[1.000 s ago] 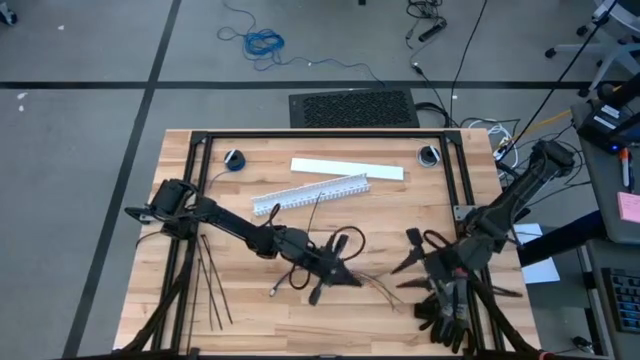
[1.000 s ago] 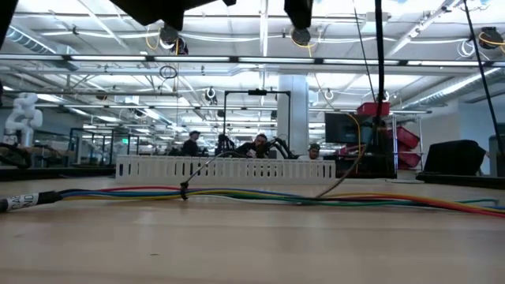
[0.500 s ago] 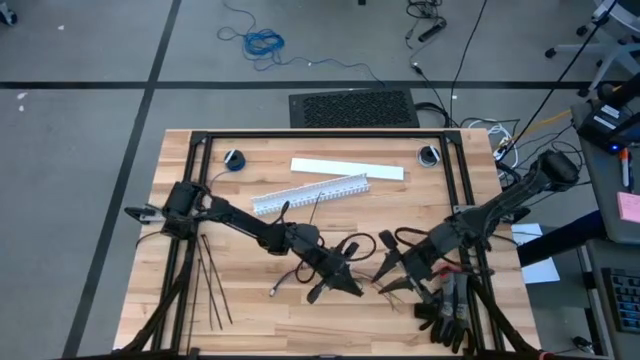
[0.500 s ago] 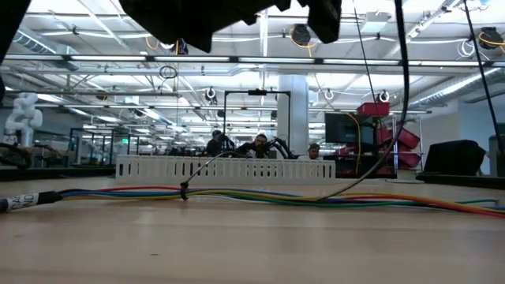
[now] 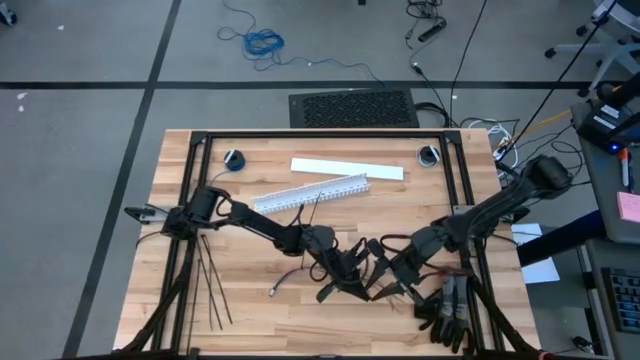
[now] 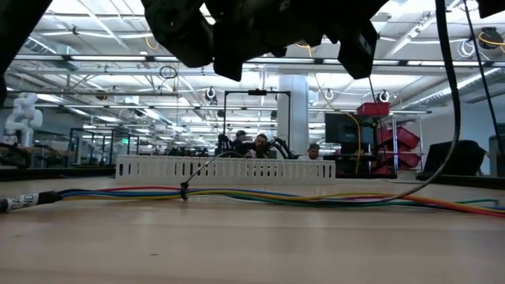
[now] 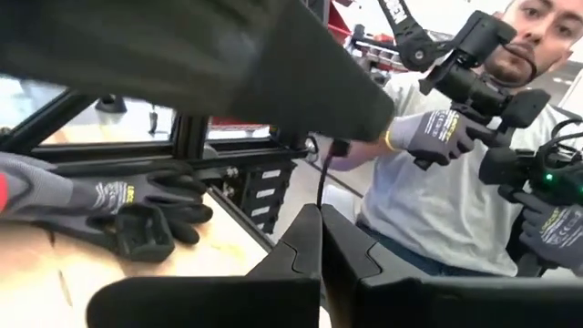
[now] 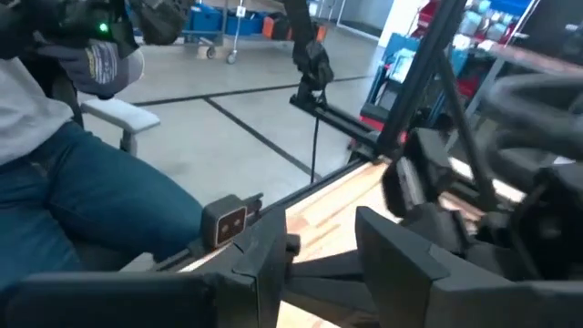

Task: Ziptie cables
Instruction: Wrap the colored loose cables with the black zip tie

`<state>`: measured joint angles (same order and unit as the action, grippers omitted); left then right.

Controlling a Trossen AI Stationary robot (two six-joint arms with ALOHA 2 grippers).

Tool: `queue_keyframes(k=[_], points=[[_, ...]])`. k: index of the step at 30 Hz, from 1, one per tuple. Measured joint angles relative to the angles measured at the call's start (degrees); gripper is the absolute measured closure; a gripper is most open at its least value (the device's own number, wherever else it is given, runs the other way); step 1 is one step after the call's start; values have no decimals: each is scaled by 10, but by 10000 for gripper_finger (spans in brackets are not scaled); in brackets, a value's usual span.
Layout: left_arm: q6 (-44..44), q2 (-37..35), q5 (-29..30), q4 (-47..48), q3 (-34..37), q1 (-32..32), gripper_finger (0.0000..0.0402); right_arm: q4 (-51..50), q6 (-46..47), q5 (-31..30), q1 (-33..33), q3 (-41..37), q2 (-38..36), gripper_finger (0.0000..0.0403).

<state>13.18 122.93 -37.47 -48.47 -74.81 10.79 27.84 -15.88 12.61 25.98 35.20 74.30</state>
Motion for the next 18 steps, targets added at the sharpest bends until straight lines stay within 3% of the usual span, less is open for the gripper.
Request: queue_keyframes(k=[7,18], points=[[-1,-2,-32,-40,-3,0,402,7,6,48,1,0,16,285],[-4,-2,-34,-40,-3,0,402,18,4,57,1,0,16,334]])
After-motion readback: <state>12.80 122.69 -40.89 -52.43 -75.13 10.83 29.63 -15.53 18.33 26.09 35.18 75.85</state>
